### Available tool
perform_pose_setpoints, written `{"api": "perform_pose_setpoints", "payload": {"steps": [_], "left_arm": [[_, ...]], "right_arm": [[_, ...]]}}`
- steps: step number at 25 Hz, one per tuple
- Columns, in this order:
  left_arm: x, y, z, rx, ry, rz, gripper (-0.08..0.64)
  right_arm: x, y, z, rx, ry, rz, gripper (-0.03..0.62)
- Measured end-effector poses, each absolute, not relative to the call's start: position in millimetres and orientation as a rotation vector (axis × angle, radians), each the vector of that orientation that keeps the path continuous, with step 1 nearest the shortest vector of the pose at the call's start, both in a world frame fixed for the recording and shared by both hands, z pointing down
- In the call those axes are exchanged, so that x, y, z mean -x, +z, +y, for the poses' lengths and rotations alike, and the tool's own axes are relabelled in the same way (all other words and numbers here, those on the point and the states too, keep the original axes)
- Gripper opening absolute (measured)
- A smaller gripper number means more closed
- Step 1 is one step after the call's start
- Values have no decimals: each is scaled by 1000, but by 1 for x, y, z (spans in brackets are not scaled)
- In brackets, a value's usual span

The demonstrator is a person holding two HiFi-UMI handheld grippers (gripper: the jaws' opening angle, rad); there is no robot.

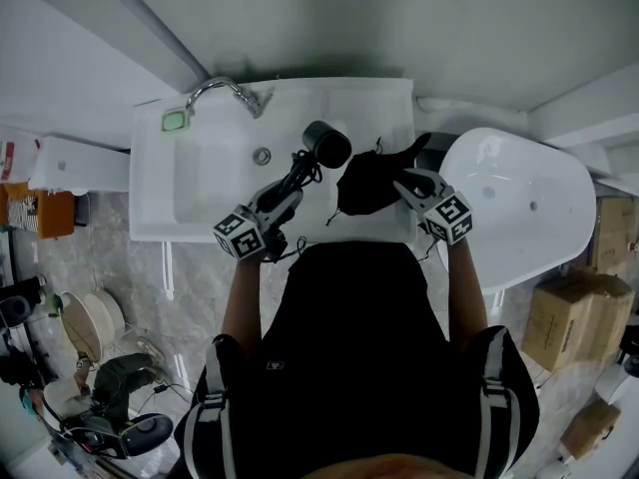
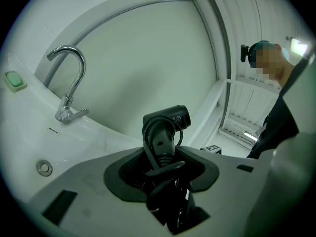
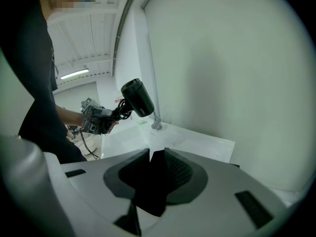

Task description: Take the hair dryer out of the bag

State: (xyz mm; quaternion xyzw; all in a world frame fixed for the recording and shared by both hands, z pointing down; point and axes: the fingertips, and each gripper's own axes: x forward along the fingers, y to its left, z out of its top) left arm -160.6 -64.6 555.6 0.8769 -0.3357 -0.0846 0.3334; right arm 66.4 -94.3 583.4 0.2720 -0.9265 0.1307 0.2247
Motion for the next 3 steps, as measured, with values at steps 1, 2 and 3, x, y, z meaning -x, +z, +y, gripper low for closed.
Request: {"api": "perform_pose_setpoints", "payload": {"steps": [1, 2, 3], "left_arm": [[160, 555, -64, -2289, -222, -877, 173], [160, 555, -64, -2288, -223, -878, 173], [160, 555, -64, -2288, -224, -878, 173]], "right_arm": [[-66, 583, -94, -749, 360, -2556, 149], [-66, 582, -93, -748, 359, -2556, 149], [-66, 581, -93, -747, 357, -2556, 149]]}}
